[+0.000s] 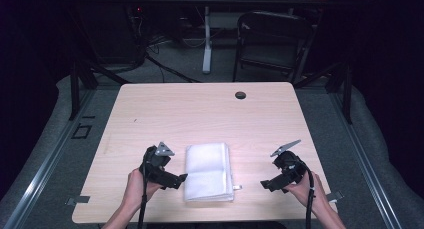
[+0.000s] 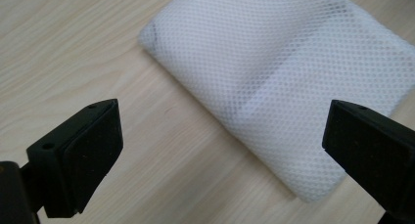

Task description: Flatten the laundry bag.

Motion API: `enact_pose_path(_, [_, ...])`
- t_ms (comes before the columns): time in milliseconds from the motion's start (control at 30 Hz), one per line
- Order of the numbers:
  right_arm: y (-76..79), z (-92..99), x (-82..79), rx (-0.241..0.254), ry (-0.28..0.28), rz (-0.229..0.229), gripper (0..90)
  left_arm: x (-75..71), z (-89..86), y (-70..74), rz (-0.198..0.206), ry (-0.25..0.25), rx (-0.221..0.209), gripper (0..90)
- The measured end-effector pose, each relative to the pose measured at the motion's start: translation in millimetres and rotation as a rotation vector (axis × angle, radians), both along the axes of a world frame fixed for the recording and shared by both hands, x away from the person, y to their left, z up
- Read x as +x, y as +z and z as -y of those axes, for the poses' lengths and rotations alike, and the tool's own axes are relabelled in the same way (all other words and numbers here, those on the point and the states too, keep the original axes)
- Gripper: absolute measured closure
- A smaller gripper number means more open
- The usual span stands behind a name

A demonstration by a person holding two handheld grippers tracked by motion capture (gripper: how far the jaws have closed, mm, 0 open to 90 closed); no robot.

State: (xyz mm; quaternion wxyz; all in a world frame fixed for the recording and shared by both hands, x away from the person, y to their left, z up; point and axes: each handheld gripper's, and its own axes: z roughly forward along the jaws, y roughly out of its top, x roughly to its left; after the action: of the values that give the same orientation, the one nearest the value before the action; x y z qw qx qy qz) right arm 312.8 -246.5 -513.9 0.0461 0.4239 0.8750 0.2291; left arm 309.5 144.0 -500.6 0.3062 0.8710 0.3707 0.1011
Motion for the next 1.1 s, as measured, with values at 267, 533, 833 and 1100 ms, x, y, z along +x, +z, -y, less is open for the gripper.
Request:
enact_pose_path(267, [0.4,-14.1,9.2,-0.002,0.034,-0.006,1.3,-8.1,20.7,-1.8,0.023,-0.07,-0.011,2.3])
enact_pose_path(533, [-1.5,-14.4,8.9,-0.004,0.042,-0.015,1.6,-11.4,35.7,-6.0,0.019,-0.123,-0.013,3.8])
enact_pose_path(833, [-4.8,-15.7,7.8,-0.024,0.064,-0.037,2.2,-17.0,60.2,-17.0,-0.012,-0.215,0.02,6.4])
enact_pose_path(1100, [-8.4,-15.4,7.4,0.005,0.056,-0.062,2.3,-17.1,83.5,-35.9,-0.045,-0.305,0.092,4.0])
